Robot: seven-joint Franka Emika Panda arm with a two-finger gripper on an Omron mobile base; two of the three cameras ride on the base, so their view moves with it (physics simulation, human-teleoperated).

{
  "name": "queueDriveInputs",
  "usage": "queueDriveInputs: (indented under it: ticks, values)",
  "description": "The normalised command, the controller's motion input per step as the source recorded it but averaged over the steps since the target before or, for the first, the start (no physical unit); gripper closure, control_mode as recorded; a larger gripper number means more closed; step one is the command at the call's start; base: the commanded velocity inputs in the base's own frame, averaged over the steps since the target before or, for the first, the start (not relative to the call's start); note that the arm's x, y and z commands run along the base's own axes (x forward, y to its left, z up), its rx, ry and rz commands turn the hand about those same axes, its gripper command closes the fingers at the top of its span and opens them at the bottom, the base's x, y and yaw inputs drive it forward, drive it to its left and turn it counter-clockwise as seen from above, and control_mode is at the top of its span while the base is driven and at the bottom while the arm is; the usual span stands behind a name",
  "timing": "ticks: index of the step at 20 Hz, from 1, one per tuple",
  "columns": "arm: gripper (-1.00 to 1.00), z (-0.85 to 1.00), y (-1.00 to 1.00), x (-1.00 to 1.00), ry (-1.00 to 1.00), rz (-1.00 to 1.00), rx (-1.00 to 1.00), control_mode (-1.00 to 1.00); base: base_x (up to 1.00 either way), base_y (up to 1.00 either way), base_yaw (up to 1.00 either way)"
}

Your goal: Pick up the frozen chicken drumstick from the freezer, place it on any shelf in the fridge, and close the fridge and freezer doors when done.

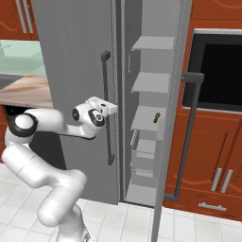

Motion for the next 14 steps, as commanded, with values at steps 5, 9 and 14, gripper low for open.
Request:
queueDriveInputs:
  ticks: [5, 9, 14]
  values:
    - [-1.00, 0.08, 0.00, -0.03, 0.02, 0.00, 0.00, -1.00, 0.00, 0.00, 0.00]
    - [-1.00, 0.70, 0.02, -0.15, 0.00, -0.03, 0.00, -1.00, 0.00, 0.00, 0.00]
    - [-1.00, 0.96, 0.13, -0.04, 0.00, -0.01, 0.00, -1.00, 0.00, 0.00, 0.00]
